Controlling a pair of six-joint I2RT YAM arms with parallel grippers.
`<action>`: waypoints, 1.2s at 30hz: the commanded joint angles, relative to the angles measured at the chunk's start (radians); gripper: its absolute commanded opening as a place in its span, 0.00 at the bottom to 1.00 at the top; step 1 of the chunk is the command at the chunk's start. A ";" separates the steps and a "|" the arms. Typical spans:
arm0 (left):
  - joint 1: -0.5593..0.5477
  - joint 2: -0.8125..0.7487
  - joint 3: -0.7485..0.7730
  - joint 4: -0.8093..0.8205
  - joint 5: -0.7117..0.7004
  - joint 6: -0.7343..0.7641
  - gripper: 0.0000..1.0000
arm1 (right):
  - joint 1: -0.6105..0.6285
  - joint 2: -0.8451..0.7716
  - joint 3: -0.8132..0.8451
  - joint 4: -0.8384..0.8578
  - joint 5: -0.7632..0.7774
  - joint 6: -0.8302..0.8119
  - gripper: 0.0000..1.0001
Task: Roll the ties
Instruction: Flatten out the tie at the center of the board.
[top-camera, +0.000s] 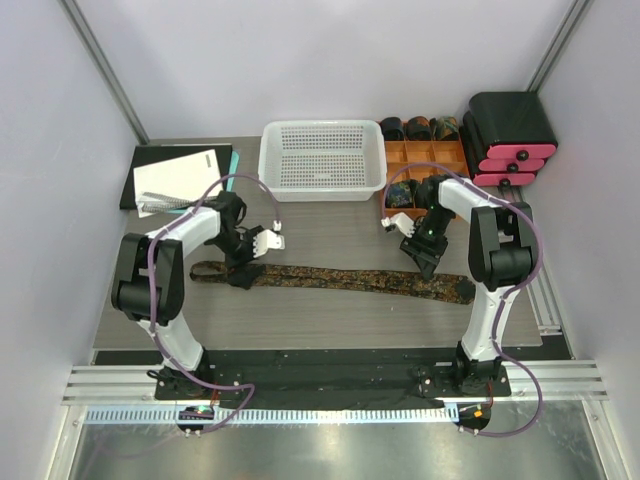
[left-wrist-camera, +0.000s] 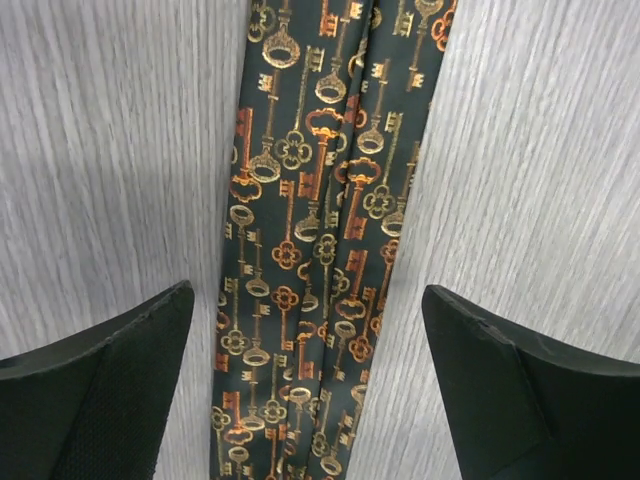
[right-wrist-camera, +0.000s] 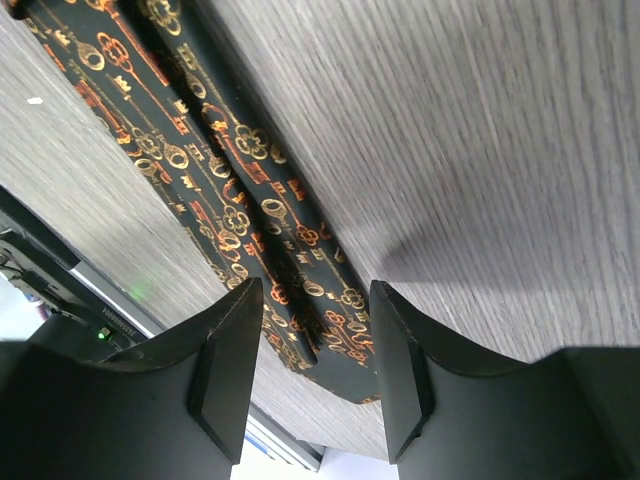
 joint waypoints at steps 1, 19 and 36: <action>-0.005 -0.004 0.002 -0.058 0.006 -0.009 0.92 | 0.000 -0.004 -0.002 0.001 0.016 -0.015 0.52; -0.030 -0.232 -0.306 0.274 -0.055 -0.104 0.31 | -0.015 0.014 -0.005 0.013 0.045 -0.030 0.46; -0.238 -0.281 -0.205 0.401 -0.005 -0.285 0.90 | -0.034 -0.072 0.064 -0.071 -0.056 -0.110 0.52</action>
